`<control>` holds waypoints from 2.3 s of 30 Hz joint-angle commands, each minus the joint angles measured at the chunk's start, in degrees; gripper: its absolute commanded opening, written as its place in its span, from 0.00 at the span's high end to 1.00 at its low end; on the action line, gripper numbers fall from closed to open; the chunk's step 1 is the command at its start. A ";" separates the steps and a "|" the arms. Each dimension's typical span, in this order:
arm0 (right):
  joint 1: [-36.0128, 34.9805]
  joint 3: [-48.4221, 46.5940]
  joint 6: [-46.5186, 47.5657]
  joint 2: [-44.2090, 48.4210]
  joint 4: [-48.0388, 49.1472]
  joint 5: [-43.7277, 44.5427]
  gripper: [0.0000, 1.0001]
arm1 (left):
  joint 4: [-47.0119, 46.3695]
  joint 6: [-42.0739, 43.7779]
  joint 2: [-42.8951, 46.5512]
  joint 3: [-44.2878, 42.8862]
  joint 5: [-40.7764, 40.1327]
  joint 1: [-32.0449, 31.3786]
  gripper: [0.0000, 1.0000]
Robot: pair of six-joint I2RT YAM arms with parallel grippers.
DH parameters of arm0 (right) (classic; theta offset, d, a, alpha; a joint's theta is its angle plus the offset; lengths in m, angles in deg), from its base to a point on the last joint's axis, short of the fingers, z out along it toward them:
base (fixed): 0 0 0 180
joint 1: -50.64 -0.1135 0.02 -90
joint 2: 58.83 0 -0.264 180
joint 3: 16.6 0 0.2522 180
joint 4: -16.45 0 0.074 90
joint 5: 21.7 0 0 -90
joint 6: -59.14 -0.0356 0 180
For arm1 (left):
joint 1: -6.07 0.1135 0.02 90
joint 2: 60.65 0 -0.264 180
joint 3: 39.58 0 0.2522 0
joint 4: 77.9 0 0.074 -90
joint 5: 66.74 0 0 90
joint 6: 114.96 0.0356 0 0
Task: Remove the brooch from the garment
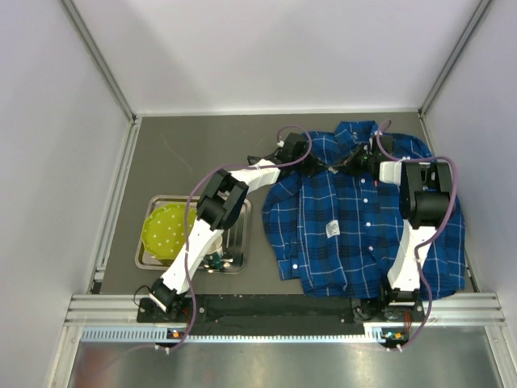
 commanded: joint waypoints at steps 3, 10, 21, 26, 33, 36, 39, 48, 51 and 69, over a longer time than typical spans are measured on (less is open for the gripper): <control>0.15 1.35 0.55 -0.67 -1.86 -0.96 0.96 | -1.28 2.08 2.43 -2.26 0.53 0.87 1.00; 0.76 0.39 -0.68 -1.12 2.45 -5.45 0.92 | 0.31 4.55 3.13 -2.61 -0.88 0.43 1.00; 1.11 -2.51 0.98 2.66 -0.89 -6.42 0.77 | 1.45 7.01 3.04 -3.14 -1.84 0.07 1.00; 1.29 -3.74 1.25 4.16 -2.64 -5.72 0.75 | 1.45 7.01 2.95 -3.14 -1.84 -0.19 1.00; 1.82 -3.66 1.42 3.98 -6.51 -4.14 0.85 | 1.45 7.27 3.04 -3.23 -1.93 -0.19 1.00; 1.82 -2.78 1.25 3.28 -6.42 -3.43 0.86 | 1.45 7.19 3.04 -3.40 -1.93 -0.19 1.00; 1.82 -2.87 1.25 2.84 -6.16 -2.91 0.86 | 1.45 7.27 3.13 -3.40 -1.85 -0.28 1.00; 1.21 -3.04 1.42 2.31 -8.27 -0.27 0.91 | 1.54 7.45 3.13 -3.67 -1.67 -0.45 1.00; 0.77 -4.36 2.30 1.96 -8.88 -0.10 0.90 | 1.45 7.97 3.30 -3.75 -1.76 -0.54 1.00; 1.38 -2.08 12.05 9.95 -1.61 -2.72 0.56 | 6.55 15.54 5.24 -7.01 -6.94 -2.30 1.00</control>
